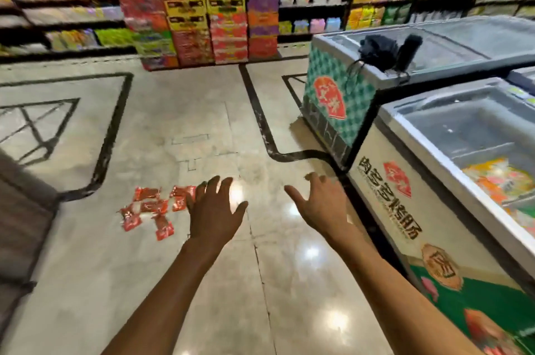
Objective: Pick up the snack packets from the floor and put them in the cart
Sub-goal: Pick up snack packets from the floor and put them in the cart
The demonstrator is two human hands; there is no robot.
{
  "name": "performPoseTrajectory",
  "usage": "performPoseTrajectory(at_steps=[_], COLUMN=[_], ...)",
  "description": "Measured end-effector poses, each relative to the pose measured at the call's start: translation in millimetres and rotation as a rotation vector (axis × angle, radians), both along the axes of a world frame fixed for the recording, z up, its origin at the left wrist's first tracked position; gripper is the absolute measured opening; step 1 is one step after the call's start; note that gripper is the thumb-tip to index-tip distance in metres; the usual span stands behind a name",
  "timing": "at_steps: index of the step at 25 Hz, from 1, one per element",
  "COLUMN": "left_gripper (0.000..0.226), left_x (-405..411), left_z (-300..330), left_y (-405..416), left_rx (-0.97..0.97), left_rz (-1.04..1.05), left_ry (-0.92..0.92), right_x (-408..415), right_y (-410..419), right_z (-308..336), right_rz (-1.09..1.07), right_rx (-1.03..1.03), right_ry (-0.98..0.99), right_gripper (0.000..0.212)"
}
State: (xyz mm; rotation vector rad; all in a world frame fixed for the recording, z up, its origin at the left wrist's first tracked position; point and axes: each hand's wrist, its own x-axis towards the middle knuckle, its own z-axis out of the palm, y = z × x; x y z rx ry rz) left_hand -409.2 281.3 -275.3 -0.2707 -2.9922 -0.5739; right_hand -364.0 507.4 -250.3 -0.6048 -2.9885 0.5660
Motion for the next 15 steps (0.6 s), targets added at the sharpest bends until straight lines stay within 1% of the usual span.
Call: performPoseTrajectory(at_steps=[2,6,12,15], left_gripper=[0.067,0.067,0.064,0.07], left_x=[-25,-70,-145,-193], left_z=[-1,-5,-39,-59], left_y=[-69,-166,-262,-295], left_rx=[-0.004,0.043,0.057,0.059], left_rz=[0.098,0.255,0.471,0.583], left_ry=[0.013,-0.009,-0.106,-0.203], right_x=[-44,-114,-241,-320], right_y=[-53,-130,-205,-236], right_z=[1,-10,-50,-77], right_rz=[0.086,0.19,0.36,0.423], right_rx=[0.046,0.039,0.04,-0.017], right_ry=[0.013,-0.048,-0.067,-0.06], right_gripper=[0.072,0.07,0.065,0.061])
